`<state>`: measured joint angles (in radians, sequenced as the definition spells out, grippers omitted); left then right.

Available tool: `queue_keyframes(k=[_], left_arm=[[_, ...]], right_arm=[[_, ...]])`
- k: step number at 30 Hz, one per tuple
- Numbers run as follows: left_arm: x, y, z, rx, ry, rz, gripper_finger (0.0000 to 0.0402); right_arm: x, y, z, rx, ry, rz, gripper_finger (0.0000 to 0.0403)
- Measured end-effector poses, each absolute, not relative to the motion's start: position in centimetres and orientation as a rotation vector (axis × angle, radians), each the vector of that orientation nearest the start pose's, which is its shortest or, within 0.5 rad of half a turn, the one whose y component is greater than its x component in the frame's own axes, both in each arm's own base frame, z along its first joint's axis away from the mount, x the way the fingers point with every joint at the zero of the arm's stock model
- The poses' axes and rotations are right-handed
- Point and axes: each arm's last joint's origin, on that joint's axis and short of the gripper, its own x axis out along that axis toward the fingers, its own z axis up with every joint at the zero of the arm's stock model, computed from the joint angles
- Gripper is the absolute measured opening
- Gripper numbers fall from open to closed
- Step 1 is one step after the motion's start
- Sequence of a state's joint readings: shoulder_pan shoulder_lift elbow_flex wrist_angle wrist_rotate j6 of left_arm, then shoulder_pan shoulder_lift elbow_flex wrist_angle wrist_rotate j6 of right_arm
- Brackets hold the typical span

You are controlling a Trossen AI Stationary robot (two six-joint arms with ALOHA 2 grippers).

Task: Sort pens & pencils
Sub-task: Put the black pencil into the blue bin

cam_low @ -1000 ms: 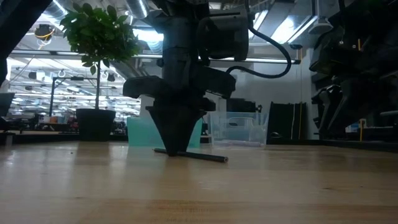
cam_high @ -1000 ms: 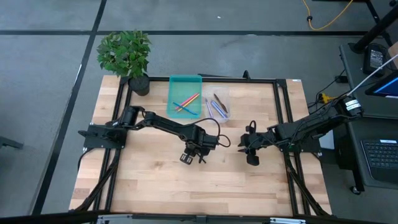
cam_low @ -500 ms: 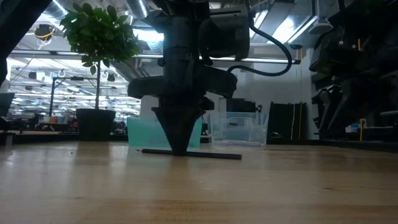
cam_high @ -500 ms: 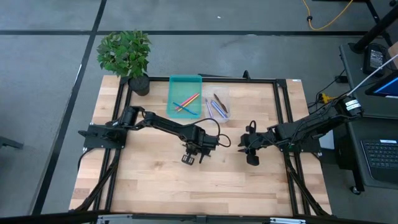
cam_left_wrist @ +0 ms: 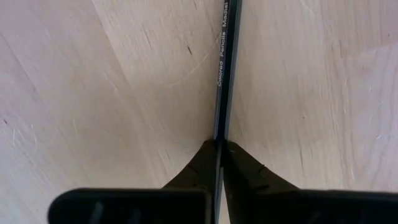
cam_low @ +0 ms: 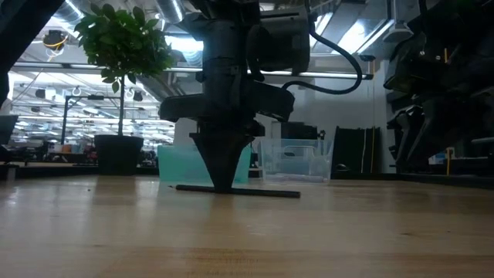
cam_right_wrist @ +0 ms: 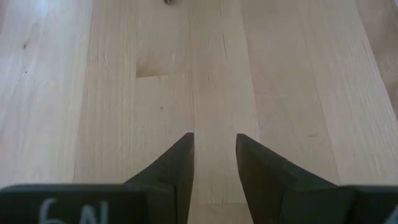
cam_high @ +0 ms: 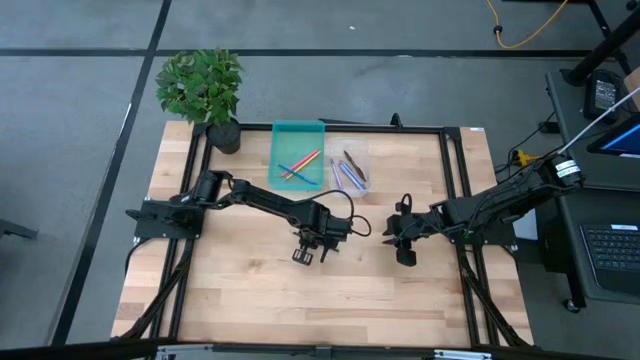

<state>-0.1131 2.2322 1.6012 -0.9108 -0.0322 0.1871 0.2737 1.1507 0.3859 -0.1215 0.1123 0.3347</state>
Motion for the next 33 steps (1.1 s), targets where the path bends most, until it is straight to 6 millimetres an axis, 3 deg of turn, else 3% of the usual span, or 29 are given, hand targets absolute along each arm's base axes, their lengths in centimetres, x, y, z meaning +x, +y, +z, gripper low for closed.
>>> queue_keyframes(k=[33], left_arm=[[42.8, -5.8, 16.2, 0.313, 1.607, -0.155, 0.0004]], right_arm=[[18.5, 4.8, 14.3, 0.138, 0.891, 0.003, 0.012]])
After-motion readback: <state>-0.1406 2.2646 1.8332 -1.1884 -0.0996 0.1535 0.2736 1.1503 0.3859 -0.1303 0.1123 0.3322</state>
